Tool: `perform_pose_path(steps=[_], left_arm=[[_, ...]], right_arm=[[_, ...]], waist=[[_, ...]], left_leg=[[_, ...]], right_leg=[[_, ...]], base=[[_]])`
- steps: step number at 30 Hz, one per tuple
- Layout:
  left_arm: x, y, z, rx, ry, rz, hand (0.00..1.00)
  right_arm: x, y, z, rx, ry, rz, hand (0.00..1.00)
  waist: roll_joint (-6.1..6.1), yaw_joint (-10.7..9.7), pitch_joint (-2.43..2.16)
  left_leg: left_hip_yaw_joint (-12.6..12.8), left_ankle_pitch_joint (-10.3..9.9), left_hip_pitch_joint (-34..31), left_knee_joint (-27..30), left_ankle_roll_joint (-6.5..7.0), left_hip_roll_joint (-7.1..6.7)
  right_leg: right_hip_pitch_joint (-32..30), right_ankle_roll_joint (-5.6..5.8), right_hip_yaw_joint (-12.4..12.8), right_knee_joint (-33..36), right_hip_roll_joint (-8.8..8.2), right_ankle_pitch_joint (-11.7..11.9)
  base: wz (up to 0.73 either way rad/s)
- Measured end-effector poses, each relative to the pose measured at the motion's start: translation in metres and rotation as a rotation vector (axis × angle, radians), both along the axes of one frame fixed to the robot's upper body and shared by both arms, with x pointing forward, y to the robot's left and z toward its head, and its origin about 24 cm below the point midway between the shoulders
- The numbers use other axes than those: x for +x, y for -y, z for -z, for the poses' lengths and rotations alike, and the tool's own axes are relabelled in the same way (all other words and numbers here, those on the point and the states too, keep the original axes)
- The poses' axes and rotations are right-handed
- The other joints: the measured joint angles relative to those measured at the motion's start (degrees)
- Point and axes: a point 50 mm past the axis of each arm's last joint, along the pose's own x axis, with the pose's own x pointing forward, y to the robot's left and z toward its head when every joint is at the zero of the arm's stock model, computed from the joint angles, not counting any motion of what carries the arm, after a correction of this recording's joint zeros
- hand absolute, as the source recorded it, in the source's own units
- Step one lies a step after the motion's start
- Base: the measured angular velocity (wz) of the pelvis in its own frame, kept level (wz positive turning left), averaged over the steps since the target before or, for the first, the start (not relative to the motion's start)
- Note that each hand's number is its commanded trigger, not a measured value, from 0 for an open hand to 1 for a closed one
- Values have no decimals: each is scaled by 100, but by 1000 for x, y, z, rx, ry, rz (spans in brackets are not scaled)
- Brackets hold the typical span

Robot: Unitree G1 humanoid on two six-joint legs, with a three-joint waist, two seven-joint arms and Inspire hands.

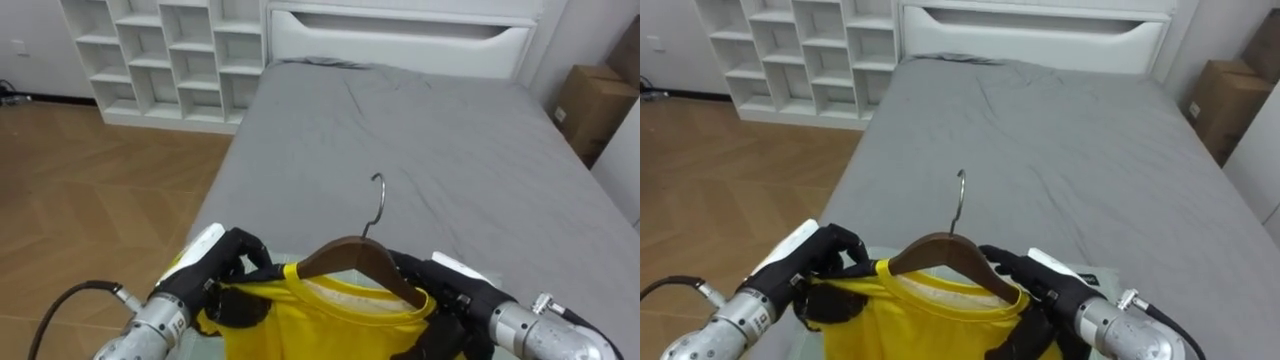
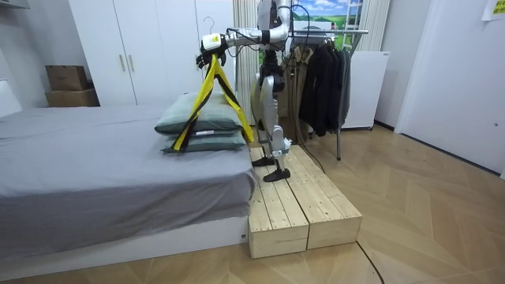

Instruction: Hang clothes

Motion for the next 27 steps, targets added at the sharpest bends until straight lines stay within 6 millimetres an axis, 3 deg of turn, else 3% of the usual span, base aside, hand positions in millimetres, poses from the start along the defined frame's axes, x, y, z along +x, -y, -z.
perform_pose_path(steps=[10,18,27], left_arm=[[0,5,-3,-22,-1,25,100],[-1,11,-1,-56,-9,41,100],[-1,8,-2,-74,-13,40,100]], right_arm=[[1,5,8,-121,32,69,0],[3,1,9,-300,128,94,0],[4,-4,9,-337,200,126,0]], waist=[[127,11,19],[121,22,23],[88,22,46]], left_leg=[[17,-1,7,-44,-1,-12],[25,0,17,-53,-2,-10],[92,0,27,-63,-2,-9]], right_leg=[[-23,-3,13,-12,55,-1],[-19,-4,23,-24,49,-4],[-29,1,92,-21,51,-20]], base=[[0],[0],[-1]])
